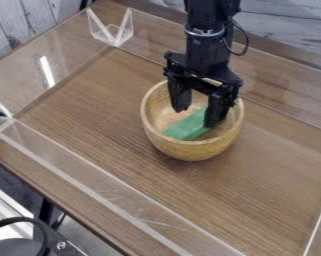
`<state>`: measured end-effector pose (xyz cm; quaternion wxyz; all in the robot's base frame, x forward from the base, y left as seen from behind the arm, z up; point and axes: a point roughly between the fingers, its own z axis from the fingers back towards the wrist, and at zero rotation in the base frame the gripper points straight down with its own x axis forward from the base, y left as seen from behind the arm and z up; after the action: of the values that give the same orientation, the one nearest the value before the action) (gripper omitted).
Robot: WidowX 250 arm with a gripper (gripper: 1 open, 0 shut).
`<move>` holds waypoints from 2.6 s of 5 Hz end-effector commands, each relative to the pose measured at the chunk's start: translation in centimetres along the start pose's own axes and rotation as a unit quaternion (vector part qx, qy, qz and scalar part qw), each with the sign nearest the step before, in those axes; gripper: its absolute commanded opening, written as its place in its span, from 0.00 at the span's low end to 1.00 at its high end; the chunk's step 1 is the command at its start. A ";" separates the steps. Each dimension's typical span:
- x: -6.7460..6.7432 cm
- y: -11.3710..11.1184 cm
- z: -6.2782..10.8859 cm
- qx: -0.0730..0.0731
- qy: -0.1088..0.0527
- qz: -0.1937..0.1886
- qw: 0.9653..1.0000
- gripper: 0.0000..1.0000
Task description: Remove the green block from inside the brown bowl and put it on the table
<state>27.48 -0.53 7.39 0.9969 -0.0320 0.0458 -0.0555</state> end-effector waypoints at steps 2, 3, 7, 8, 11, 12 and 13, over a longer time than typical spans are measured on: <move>1.0 -0.1 2.4 0.005 -0.046 -0.004 0.999 1.00; 1.2 -0.1 2.4 0.005 -0.050 -0.004 0.999 1.00; 1.7 0.2 1.0 0.003 -0.041 -0.004 0.999 1.00; 1.9 0.3 0.2 0.004 -0.032 -0.004 0.999 1.00; 2.0 0.4 0.3 0.004 -0.032 -0.001 0.999 0.00; 1.9 0.5 1.8 0.006 -0.043 -0.001 0.999 0.00; 2.1 0.8 4.8 0.012 -0.070 0.006 0.997 0.00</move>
<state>29.23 0.08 9.90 0.9983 -0.0282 0.0120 -0.0501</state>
